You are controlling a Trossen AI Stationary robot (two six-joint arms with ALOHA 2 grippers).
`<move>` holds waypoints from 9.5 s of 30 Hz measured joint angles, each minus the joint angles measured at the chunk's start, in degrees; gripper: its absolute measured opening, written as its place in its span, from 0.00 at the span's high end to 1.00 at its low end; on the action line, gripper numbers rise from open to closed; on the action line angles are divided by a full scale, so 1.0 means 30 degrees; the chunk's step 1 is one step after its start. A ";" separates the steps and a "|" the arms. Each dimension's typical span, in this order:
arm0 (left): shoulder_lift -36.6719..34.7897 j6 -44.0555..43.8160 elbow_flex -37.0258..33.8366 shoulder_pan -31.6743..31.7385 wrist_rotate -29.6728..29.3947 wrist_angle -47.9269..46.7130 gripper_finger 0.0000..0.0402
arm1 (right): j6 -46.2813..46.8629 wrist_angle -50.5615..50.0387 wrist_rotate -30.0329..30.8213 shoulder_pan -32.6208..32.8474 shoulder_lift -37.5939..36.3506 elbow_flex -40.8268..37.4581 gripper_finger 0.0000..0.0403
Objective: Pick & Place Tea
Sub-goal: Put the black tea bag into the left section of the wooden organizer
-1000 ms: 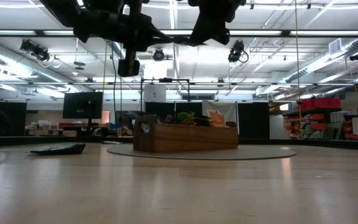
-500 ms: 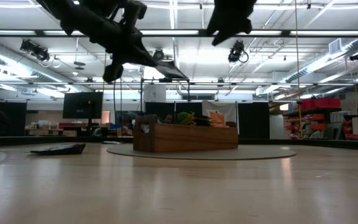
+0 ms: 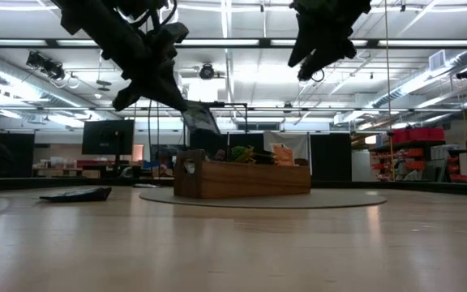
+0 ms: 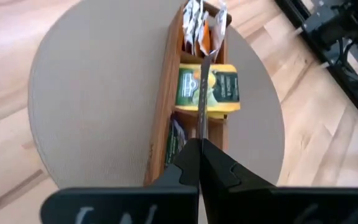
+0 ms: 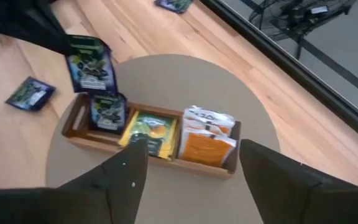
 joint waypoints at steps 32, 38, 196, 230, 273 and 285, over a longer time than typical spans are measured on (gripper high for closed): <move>0.4048 -0.0267 0.0004 -0.0633 0.0460 0.1648 1.00 | -0.0023 0.0614 0.0496 -0.0264 -0.0140 -0.0487 0.36; 0.4389 -0.0072 0.0017 -0.0630 0.0545 0.1518 0.99 | -0.0162 0.0715 0.0496 -0.0264 -0.0132 -0.0487 0.36; 0.4858 2.2249 1.1032 -0.4732 0.0501 -0.9934 1.00 | 1.0962 1.0268 -1.3068 -0.0846 0.2064 -0.0481 0.36; 0.4858 2.2470 1.1038 -0.4302 0.0129 -0.8987 0.97 | 1.0257 1.0972 -1.2525 -0.1052 0.3354 -0.0463 0.99; 0.2886 0.8950 0.9218 0.0240 0.5638 0.6441 0.76 | -0.0063 0.7372 0.4481 0.4413 -0.3906 -0.0487 1.00; 0.0107 0.2513 0.2293 0.1563 0.7257 1.3406 0.76 | -0.0986 1.0751 0.1805 0.4413 -0.3596 -0.0487 1.00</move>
